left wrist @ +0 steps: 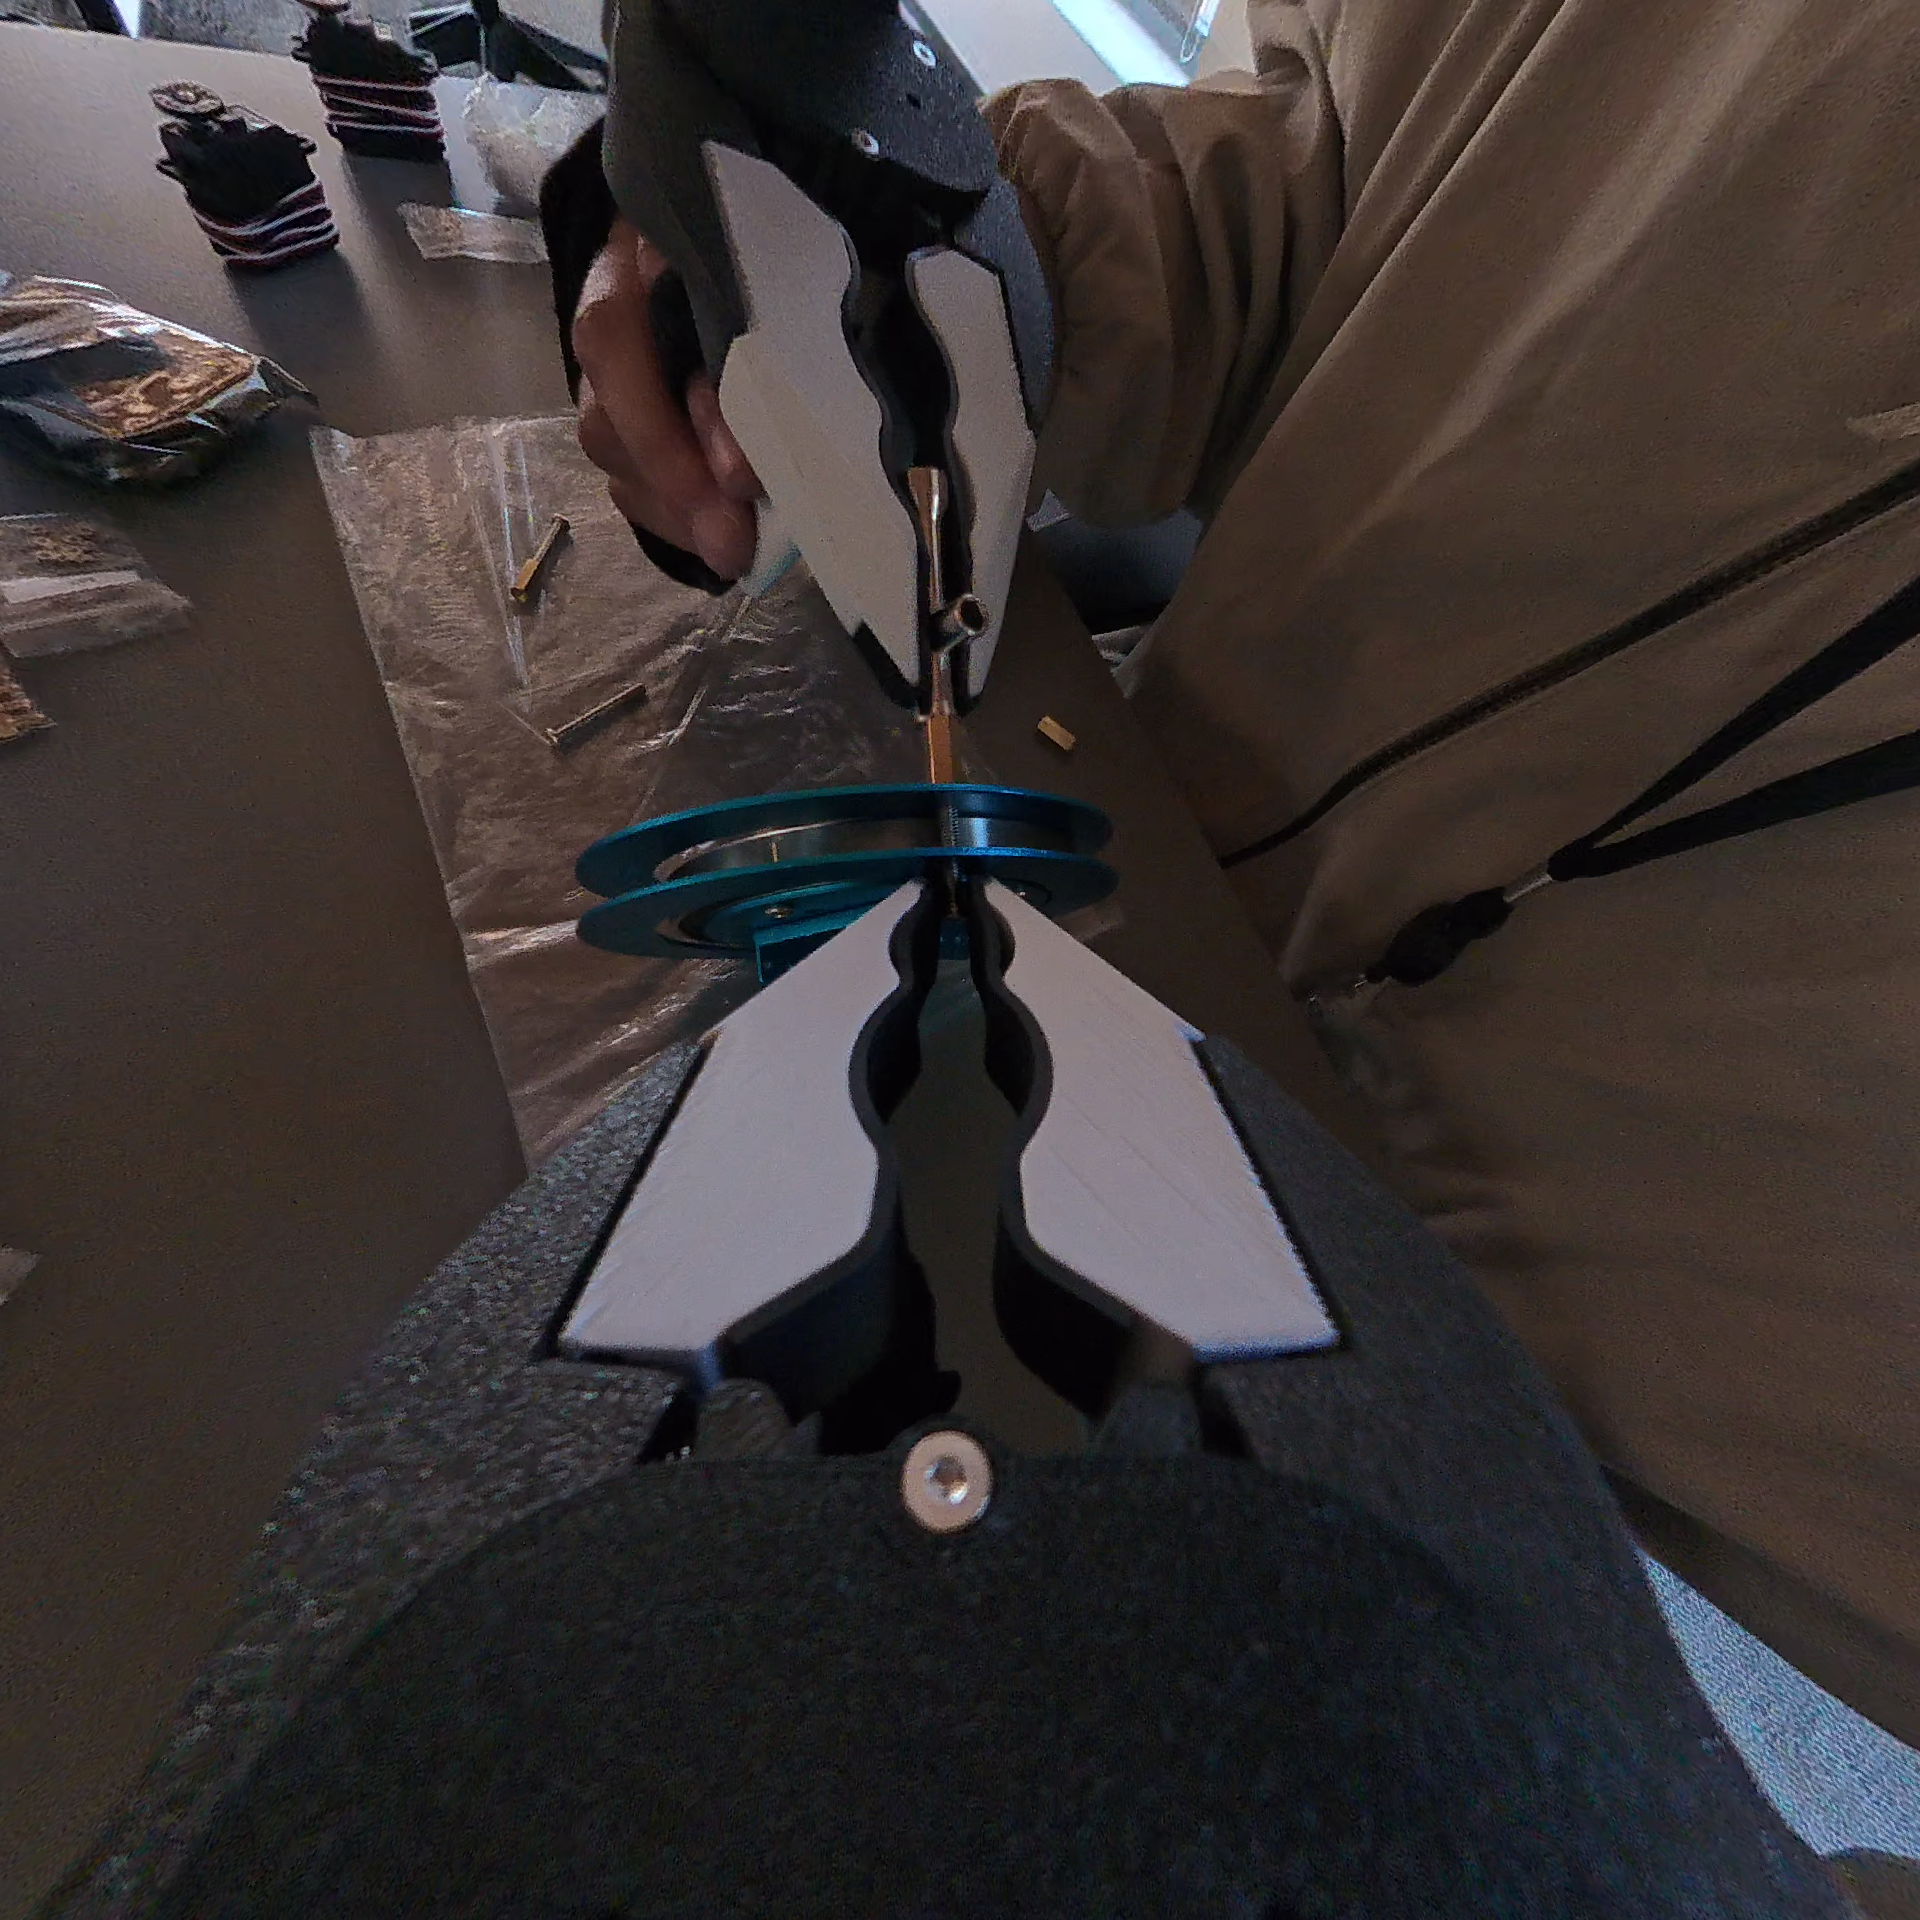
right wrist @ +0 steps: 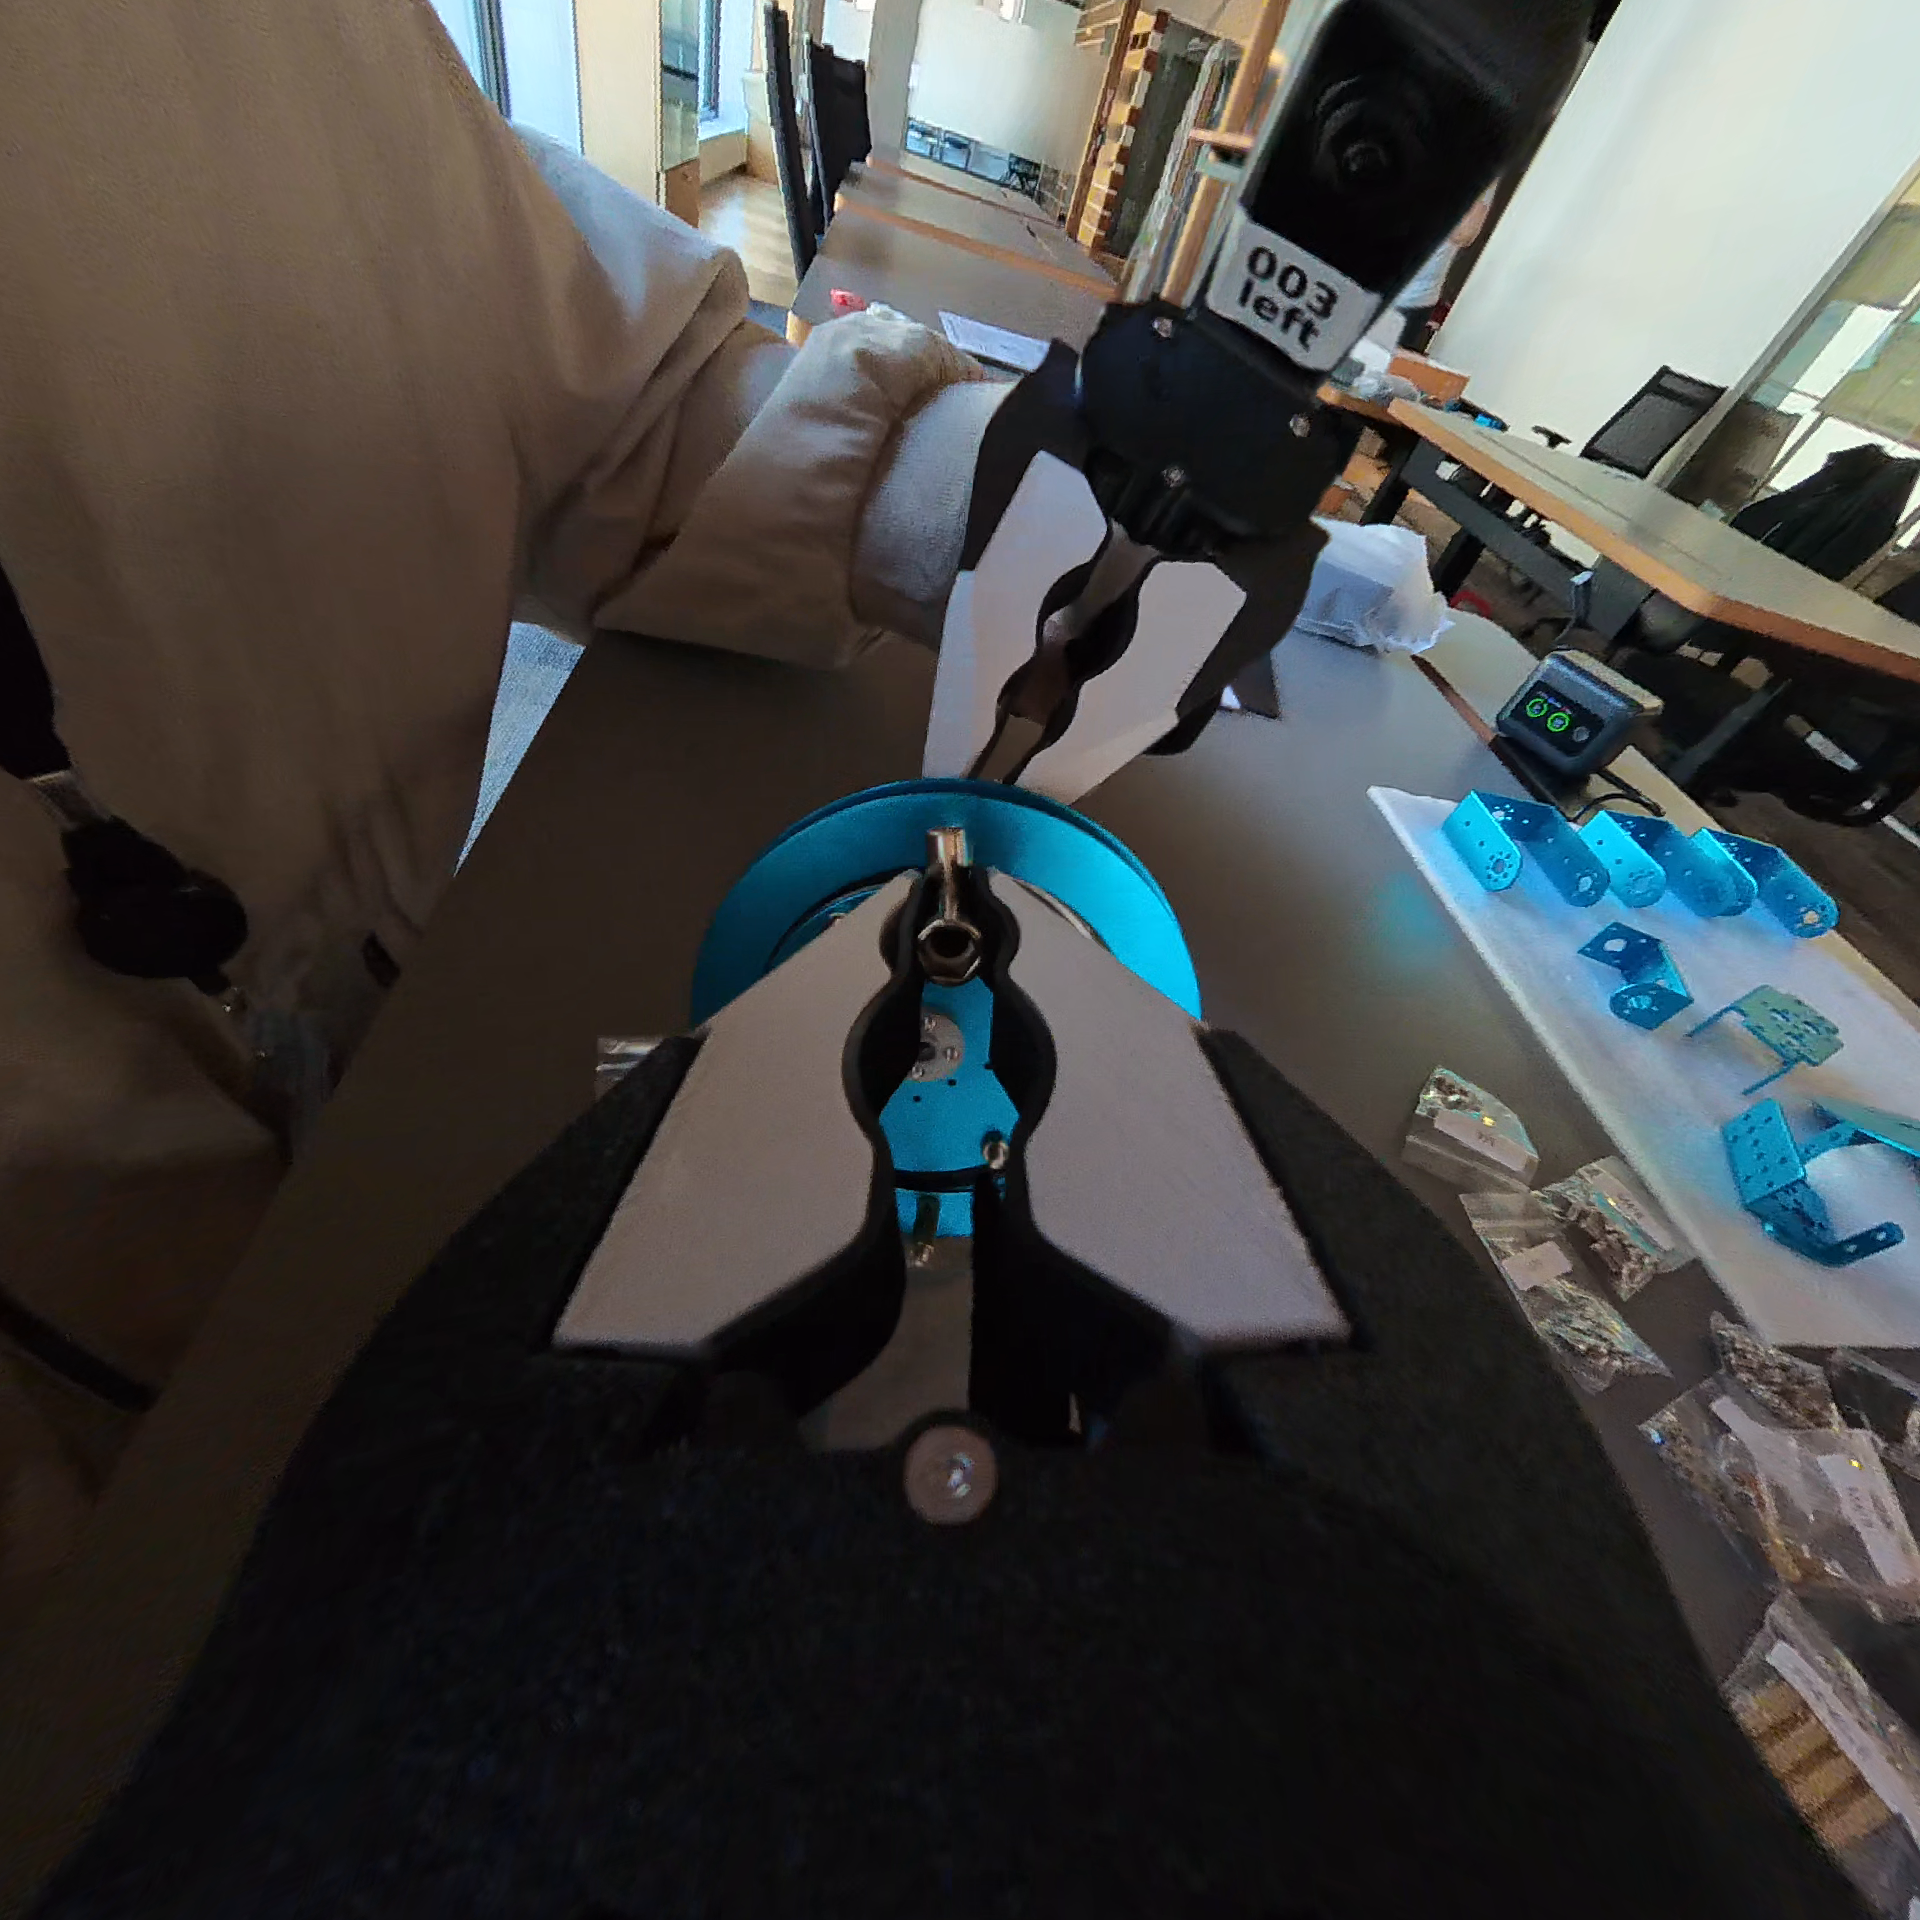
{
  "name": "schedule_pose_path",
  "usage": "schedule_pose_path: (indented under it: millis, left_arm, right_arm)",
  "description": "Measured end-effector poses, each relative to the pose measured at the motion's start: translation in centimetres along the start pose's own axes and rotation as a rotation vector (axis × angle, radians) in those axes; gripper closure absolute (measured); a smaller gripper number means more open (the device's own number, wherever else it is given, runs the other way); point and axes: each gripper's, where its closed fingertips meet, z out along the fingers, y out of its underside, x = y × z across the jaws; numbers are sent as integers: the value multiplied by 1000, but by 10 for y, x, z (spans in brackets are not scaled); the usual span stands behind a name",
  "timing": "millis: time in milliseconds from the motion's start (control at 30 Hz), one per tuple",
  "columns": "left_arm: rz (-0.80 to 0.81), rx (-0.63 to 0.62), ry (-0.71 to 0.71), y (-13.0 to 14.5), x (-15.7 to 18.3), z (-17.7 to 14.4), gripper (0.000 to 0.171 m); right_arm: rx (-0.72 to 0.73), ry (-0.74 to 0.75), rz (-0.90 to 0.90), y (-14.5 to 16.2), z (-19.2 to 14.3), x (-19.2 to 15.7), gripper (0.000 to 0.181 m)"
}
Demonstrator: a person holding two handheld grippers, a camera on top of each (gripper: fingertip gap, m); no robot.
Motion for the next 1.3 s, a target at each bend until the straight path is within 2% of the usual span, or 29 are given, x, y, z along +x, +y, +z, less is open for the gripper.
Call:
schedule_pose_path:
  millis: [367,567,667,833,933,1000,1100,1300]
  left_arm:
    - [-46,53,63,0,0,-2,168]
    - [-97,103,191,2,7,-2,168]
    - [-119,113,240,3,8,-2,169]
    - [-145,106,265,4,10,-2,169]
    - [-137,97,256,4,9,-1,169]
    - [-116,88,188,2,3,-2,169]
    - [-52,60,92,1,-1,-2,169]
    - [15,47,-15,-2,-1,3,170]
  right_arm:
    - [-6,11,-116,-3,4,4,175]
    - [4,-13,-419,-4,7,-5,175]
    - [-17,5,-635,-4,9,-7,175]
    - [-107,-17,-980,-4,10,-10,175]
    - [-115,-53,-1055,-4,9,-12,175]
    - [-127,-59,-892,-2,8,-4,175]
    - [-120,-18,-547,0,5,5,175]
    - [-57,-35,176,1,-1,7,175]
